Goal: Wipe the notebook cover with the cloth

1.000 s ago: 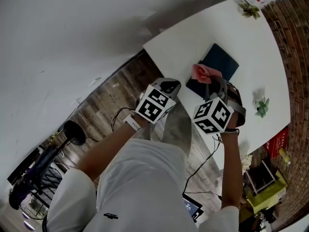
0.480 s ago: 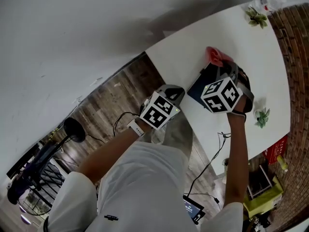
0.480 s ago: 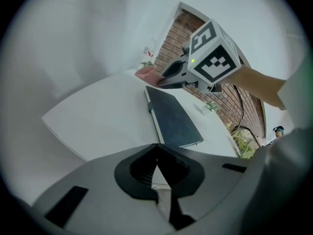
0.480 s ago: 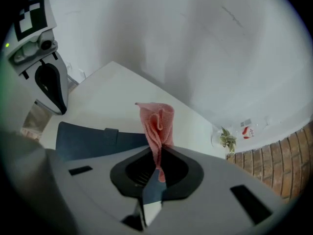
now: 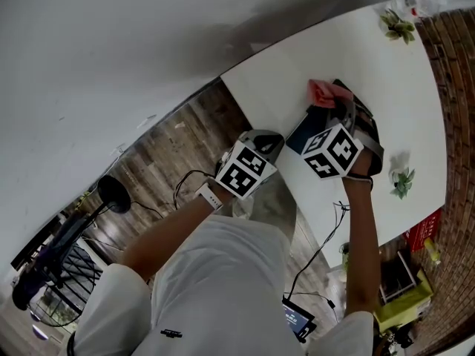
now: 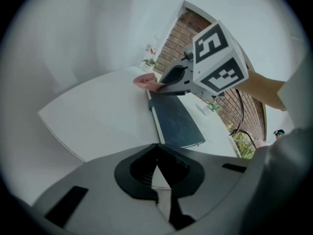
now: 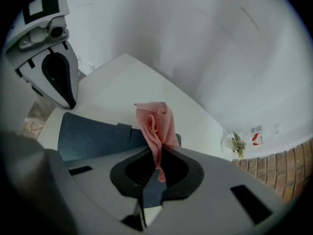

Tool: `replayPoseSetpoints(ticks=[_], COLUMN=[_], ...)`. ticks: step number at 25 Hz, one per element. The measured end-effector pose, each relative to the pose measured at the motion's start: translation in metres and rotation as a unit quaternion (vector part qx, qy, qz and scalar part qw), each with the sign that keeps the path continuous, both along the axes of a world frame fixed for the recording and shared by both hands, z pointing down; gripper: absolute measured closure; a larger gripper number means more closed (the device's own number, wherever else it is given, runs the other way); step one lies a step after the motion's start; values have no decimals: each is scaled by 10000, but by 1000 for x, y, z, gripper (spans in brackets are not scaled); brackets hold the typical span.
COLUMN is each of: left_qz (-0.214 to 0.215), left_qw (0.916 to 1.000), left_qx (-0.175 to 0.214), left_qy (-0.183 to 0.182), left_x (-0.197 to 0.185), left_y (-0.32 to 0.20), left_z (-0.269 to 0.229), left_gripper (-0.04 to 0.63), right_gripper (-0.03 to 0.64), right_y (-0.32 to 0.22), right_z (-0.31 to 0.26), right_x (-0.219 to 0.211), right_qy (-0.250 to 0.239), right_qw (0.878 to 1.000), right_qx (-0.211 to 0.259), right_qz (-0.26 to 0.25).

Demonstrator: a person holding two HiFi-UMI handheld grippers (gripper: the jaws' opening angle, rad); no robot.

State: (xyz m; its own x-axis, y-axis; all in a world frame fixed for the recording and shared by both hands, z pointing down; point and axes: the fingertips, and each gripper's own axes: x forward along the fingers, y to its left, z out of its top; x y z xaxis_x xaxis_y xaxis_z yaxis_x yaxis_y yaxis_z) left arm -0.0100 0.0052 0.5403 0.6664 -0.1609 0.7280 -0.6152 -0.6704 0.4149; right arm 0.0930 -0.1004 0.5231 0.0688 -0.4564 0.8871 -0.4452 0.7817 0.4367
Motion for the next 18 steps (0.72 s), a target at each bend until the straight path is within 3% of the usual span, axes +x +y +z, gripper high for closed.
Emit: replayPoseSetpoints(ticks=[18], left_qz=[-181], left_qw=[9998], left_qx=[117], left_qy=[54], left_x=[-18], left_y=[3], left_z=[-9], left_gripper=[575], right_gripper=[586], right_y=[80], right_z=[-1], right_x=[-49], right_qy=[-208], right_qw=[9990], right_qx=[-79], right_qz=[-391])
